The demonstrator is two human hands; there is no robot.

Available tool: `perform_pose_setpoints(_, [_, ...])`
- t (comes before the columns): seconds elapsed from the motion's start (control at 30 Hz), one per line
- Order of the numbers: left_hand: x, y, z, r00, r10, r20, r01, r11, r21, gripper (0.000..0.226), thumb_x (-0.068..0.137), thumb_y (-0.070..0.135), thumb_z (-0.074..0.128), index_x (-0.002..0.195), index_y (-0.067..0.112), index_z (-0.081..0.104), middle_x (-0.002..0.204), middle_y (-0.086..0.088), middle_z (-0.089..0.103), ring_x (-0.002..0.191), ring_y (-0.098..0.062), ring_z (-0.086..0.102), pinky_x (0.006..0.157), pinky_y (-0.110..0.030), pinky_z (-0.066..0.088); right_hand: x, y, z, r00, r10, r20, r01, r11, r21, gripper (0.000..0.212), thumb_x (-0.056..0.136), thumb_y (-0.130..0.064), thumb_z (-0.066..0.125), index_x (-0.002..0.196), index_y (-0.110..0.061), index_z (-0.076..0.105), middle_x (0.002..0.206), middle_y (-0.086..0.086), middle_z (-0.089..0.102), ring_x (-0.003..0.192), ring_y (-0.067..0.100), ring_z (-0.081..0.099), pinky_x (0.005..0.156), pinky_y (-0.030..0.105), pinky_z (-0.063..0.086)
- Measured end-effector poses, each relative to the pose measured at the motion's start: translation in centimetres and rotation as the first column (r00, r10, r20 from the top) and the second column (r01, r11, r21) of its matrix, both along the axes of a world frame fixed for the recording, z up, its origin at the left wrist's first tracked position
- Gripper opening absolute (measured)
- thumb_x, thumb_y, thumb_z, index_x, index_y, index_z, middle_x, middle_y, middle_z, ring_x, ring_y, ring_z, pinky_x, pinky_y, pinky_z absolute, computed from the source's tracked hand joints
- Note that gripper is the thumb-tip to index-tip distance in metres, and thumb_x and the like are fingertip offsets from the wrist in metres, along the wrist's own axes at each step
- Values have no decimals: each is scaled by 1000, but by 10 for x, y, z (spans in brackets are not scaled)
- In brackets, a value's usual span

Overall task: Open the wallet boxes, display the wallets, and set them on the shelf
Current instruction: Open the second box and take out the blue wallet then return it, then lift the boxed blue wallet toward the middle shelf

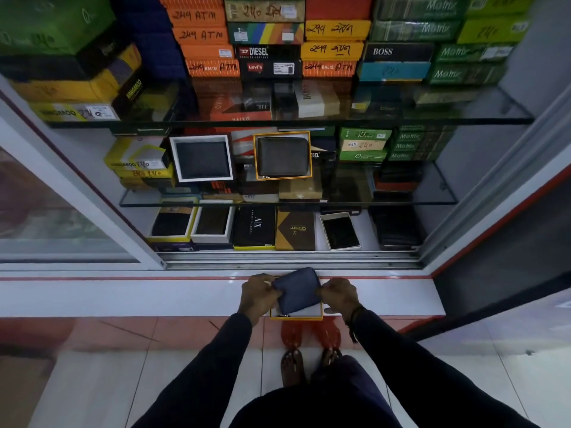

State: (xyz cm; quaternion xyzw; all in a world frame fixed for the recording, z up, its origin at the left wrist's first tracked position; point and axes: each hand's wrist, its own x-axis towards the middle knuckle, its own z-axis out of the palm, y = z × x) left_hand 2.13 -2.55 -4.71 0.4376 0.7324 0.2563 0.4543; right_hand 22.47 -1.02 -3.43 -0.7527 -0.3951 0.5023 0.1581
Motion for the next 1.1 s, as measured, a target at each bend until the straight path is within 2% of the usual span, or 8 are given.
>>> perform_pose_setpoints(0.1, [7, -1, 2, 988, -58, -140, 62, 998, 24, 22, 83, 12, 76, 105, 7, 77, 101, -8, 76, 99, -28, 70, 90, -40, 58, -1, 4, 2, 996, 77, 43, -74, 995, -60, 25, 68, -27, 75, 81, -5, 73, 78, 5, 70, 77, 26, 75, 65, 44, 65])
perform_pose_setpoints(0.2, [11, -1, 1, 984, -26, -174, 30, 999, 20, 18, 87, 10, 74, 104, 7, 71, 105, -10, 72, 103, -28, 68, 86, -38, 57, 3, 7, -9, 978, 182, 102, -174, 981, -85, 49, 53, -43, 78, 84, -6, 75, 82, 8, 76, 77, 25, 76, 70, 42, 65])
perform_pose_setpoints(0.33, [13, -6, 1, 984, 75, -164, -79, 997, -20, 40, 89, 22, 75, 117, 8, 50, 110, -4, 62, 100, -22, 63, 73, -28, 53, -1, 7, -6, 982, 161, 96, -152, 984, -94, 36, 60, -34, 82, 79, -4, 78, 76, 9, 79, 73, 20, 76, 68, 40, 66])
perform_pose_setpoints(0.53, [7, -9, -8, 985, 41, -166, -66, 987, -148, 31, 99, 27, 60, 121, 6, 57, 115, -12, 66, 100, -26, 66, 79, -33, 58, -9, 5, -15, 978, 188, 93, -177, 977, -119, 37, 72, -35, 81, 90, -3, 76, 80, 7, 77, 72, 17, 74, 68, 33, 65])
perform_pose_setpoints(0.7, [5, -8, -15, 994, 61, -94, -76, 982, -171, 23, 93, 25, 71, 104, 5, 70, 104, -10, 71, 87, -22, 67, 70, -31, 62, -15, 3, -22, 948, 207, 243, -191, 978, -84, 51, 70, -32, 86, 111, -6, 67, 109, 8, 72, 98, 24, 69, 69, 26, 49])
perform_pose_setpoints(0.87, [7, -10, -12, 994, 21, -111, -34, 992, -119, 18, 88, 21, 75, 101, 8, 73, 99, -8, 73, 82, -18, 68, 64, -24, 59, 0, 14, -33, 981, 168, 100, -157, 981, -116, 68, 45, -46, 91, 98, -8, 73, 101, 8, 78, 89, 24, 74, 71, 34, 62])
perform_pose_setpoints(0.97, [10, -9, 6, 997, 47, -64, -49, 998, -28, 10, 79, 17, 81, 87, 15, 74, 92, -5, 74, 82, -19, 70, 66, -32, 62, 15, 11, -20, 997, 83, -6, -83, 994, -68, 64, 37, -46, 91, 86, -7, 73, 89, 13, 78, 76, 27, 75, 72, 45, 65])
perform_pose_setpoints(1.1, [19, 2, 46, 997, 67, -25, -61, 982, 177, 21, 76, 15, 82, 68, 25, 65, 80, 0, 72, 83, -24, 70, 73, -39, 60, 24, 9, 32, 983, -89, -162, 106, 989, 99, 59, 36, -42, 95, 77, -7, 72, 91, 19, 77, 69, 27, 68, 58, 37, 60])
